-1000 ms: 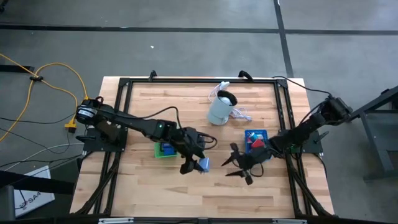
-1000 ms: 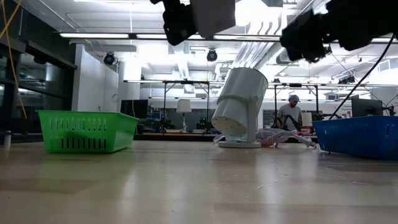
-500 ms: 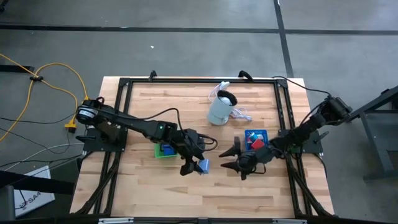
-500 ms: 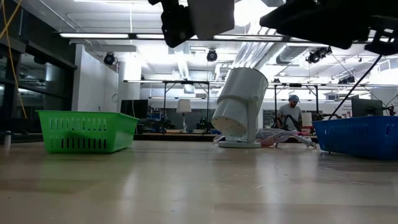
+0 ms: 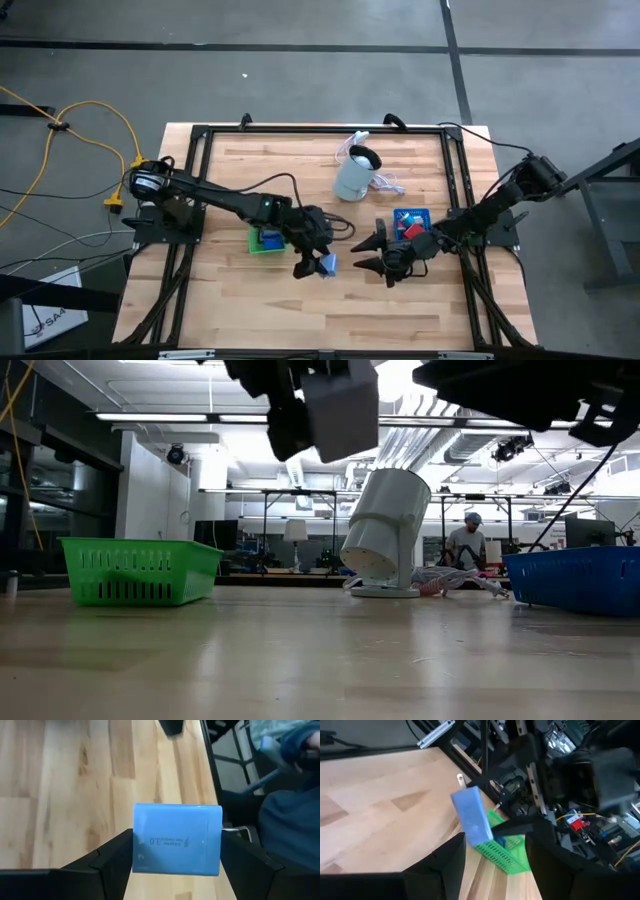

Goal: Pick & Place Office items
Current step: Put the purple charger adapter into the blue bin

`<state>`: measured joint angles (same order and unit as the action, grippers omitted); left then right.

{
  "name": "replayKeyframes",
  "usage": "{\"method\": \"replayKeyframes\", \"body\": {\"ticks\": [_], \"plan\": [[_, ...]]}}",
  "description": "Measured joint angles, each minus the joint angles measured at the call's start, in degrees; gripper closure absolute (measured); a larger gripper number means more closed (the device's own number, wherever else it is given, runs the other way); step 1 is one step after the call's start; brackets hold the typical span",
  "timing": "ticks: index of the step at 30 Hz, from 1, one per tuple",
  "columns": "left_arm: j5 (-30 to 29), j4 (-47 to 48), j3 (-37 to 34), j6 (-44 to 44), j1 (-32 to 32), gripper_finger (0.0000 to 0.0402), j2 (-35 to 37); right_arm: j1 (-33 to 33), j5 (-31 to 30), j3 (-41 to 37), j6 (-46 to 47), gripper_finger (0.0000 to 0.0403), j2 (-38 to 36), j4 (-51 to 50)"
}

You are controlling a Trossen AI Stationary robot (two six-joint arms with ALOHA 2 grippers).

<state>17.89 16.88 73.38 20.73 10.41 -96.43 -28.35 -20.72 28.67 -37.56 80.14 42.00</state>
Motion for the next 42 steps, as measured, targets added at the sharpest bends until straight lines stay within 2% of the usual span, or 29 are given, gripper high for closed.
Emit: {"method": "replayKeyframes", "body": {"ticks": [15,29,42], "plan": [[8.24,-6.68,0.09,-1.88,-5.52,0.0144,-1.39,1.44,-0.13,0.00,-0.37,0.0211,0.02,-1.70],[8.92,-8.86,0.09,-4.07,-6.43,0.0144,-2.78,4.44,6.21,0.00,0.31,0.0211,0.02,-1.46],[9.40,-11.32,0.07,-5.73,-8.05,0.0144,-2.78,5.55,6.20,0.00,0.44,0.0211,0.00,-1.18]]}}
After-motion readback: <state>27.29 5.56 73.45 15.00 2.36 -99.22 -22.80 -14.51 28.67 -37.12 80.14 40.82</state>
